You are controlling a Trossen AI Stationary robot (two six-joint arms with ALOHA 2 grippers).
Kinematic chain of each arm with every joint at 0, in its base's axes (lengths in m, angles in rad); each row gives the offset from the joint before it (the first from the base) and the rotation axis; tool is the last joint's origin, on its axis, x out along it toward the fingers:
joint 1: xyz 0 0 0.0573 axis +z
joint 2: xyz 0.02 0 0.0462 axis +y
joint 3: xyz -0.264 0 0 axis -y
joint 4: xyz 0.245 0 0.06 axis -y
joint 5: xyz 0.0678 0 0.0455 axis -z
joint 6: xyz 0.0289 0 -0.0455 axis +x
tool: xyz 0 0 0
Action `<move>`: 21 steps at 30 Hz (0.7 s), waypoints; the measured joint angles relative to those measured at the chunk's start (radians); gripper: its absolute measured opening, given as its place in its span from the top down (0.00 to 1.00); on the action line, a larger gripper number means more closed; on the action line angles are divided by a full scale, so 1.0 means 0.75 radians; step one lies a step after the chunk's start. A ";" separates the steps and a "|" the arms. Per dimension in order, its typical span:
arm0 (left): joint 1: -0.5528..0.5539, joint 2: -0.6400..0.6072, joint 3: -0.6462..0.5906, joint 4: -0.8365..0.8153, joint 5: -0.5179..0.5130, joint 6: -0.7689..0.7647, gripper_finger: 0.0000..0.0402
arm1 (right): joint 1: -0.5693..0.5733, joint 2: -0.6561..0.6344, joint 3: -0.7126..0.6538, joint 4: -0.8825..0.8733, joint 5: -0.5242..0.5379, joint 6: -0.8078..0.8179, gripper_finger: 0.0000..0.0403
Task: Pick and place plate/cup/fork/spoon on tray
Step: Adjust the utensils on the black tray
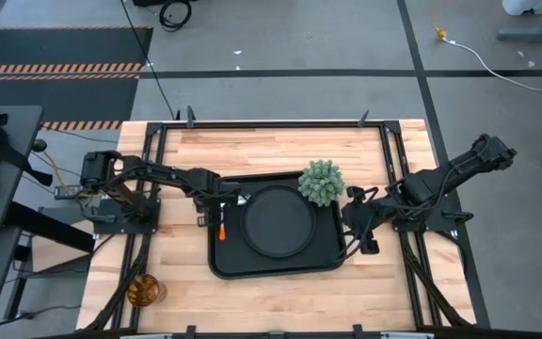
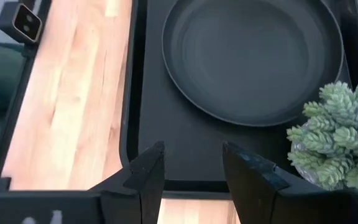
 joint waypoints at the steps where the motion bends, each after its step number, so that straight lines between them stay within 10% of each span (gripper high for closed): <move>1: 0.002 0.000 0.002 0.000 -0.001 0.010 0.78 | 0.000 0.000 0.000 -0.010 0.000 0.001 0.59; 21: -0.005 0.000 0.005 -0.047 -0.026 -0.068 0.82 | 0.084 -0.421 -0.143 0.008 0.181 0.105 0.59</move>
